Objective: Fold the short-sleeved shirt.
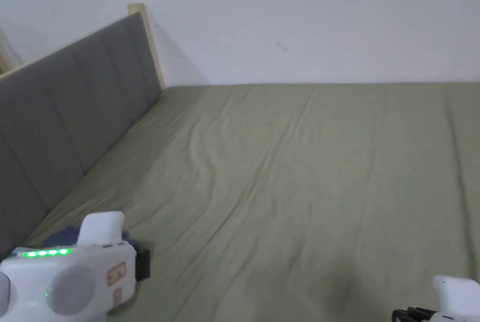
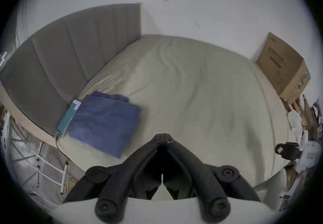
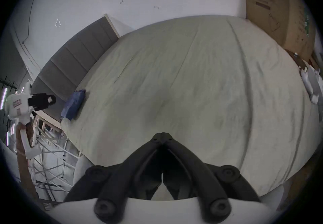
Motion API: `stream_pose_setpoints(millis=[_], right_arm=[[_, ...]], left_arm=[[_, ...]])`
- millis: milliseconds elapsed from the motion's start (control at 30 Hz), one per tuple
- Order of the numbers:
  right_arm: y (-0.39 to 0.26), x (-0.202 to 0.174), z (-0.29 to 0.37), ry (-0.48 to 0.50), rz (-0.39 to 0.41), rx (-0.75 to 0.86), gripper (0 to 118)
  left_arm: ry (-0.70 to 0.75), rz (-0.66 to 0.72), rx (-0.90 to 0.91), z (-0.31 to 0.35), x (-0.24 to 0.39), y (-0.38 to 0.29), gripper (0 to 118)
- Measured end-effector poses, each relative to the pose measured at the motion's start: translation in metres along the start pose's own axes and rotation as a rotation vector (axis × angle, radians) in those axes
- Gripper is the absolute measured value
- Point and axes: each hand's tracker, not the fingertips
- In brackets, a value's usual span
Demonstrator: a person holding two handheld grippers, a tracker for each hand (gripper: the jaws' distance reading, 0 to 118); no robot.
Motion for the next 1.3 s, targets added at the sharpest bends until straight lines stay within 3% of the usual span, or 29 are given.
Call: stream_pose_setpoints(millis=[133,233,267,367,467,633,800,1200,1233,1267,1300], right_arm=[[-0.001,0.013,0.032,-0.012,0.0,0.077,0],[0.0,0.022,0.056,-0.045,-0.021,0.158,0],[0.001,0.02,0.067,-0.084,-0.011,0.188,0],[0.001,0.002,0.108,-0.335,0.073,0.414,0],[0.015,-0.01,0.138,-0.423,0.154,0.496,0],[0.032,-0.01,0.178,-0.375,0.083,0.62,0],[0.038,-0.019,0.196,-0.423,0.136,0.731,0],[0.054,-0.033,0.2,-0.379,0.148,0.771,0],[0.054,-0.033,0.199,-0.379,0.152,0.773,0],[0.054,-0.032,0.198,-0.378,0.155,0.776,5],[0.053,-0.032,0.198,-0.37,0.159,0.778,19]], left_arm=[[0.006,-0.114,0.113,0.031,0.063,-0.011,0],[-0.047,-0.085,0.217,0.06,0.101,-0.014,0],[-0.065,-0.086,0.247,0.072,0.116,-0.014,0],[-0.042,-0.129,0.381,0.104,0.148,-0.017,0],[-0.025,-0.159,0.483,0.128,0.173,-0.013,0],[-0.037,-0.145,0.532,0.14,0.198,-0.005,0],[-0.032,-0.166,0.576,0.147,0.211,-0.001,0],[0.044,-0.156,0.673,0.157,0.213,0.018,1],[0.045,-0.151,0.683,0.157,0.213,0.018,2],[0.051,-0.142,0.686,0.157,0.214,0.019,13],[0.064,-0.142,0.677,0.156,0.215,0.02,32]])
